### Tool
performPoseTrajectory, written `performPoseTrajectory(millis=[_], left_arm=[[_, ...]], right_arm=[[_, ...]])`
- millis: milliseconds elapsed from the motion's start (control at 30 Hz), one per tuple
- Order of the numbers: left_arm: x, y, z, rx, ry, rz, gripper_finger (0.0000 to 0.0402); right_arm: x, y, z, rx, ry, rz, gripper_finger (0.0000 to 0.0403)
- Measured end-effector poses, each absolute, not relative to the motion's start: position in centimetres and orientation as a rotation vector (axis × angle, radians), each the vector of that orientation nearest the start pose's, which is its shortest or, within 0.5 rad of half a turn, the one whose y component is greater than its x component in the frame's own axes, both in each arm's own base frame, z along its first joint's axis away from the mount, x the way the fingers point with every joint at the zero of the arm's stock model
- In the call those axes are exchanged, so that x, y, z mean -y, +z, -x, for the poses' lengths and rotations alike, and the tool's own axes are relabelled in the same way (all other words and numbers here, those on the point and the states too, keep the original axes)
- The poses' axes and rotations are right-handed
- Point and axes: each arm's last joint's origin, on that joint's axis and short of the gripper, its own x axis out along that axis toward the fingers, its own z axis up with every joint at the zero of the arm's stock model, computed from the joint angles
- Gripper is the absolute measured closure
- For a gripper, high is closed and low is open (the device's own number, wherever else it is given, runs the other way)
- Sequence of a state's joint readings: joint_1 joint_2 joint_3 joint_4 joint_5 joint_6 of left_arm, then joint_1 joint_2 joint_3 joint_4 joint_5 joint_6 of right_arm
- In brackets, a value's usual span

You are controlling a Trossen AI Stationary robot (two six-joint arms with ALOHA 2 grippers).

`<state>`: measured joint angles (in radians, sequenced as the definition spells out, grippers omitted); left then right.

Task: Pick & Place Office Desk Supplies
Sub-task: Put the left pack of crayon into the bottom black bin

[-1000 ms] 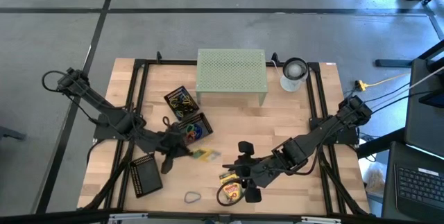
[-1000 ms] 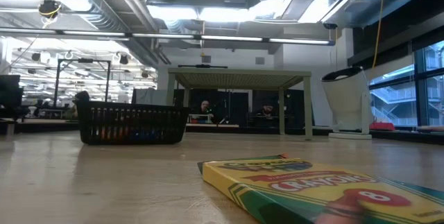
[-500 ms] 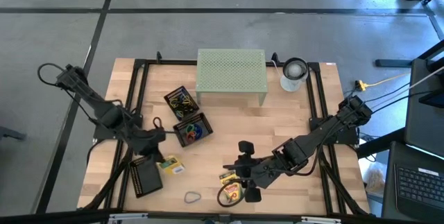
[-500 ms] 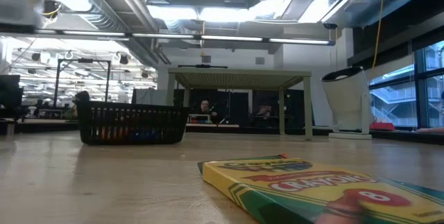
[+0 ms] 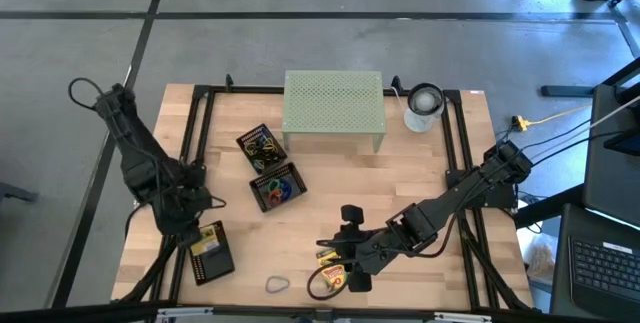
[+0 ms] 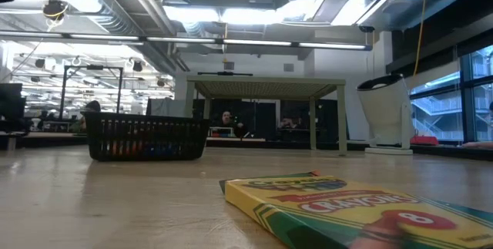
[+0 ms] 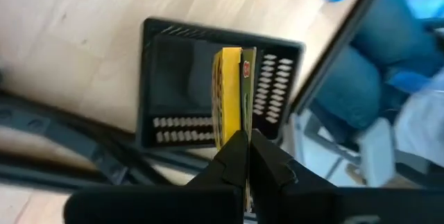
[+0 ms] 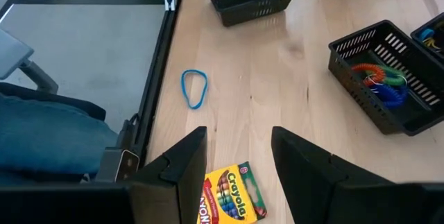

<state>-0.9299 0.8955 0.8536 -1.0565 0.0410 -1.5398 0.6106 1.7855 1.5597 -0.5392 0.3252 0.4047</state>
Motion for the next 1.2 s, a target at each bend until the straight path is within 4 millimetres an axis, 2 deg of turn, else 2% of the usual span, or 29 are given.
performPoseTrajectory(millis=[333,600,1200], left_arm=[[14.1,25.6,-9.1,-1.402,0.16,0.678,0.0398],[15.9,24.8,-10.3,-1.382,0.038,0.602,0.0398],[16.6,23.5,-10.8,-1.419,0.1,0.537,0.0361]], right_arm=[[-22.0,29.9,-33.1,-0.722,0.126,-0.043,0.0238],[-22.0,29.9,-33.1,-0.723,0.126,-0.044,0.0238],[-22.0,29.9,-33.1,-0.723,0.125,-0.045,0.0238]])
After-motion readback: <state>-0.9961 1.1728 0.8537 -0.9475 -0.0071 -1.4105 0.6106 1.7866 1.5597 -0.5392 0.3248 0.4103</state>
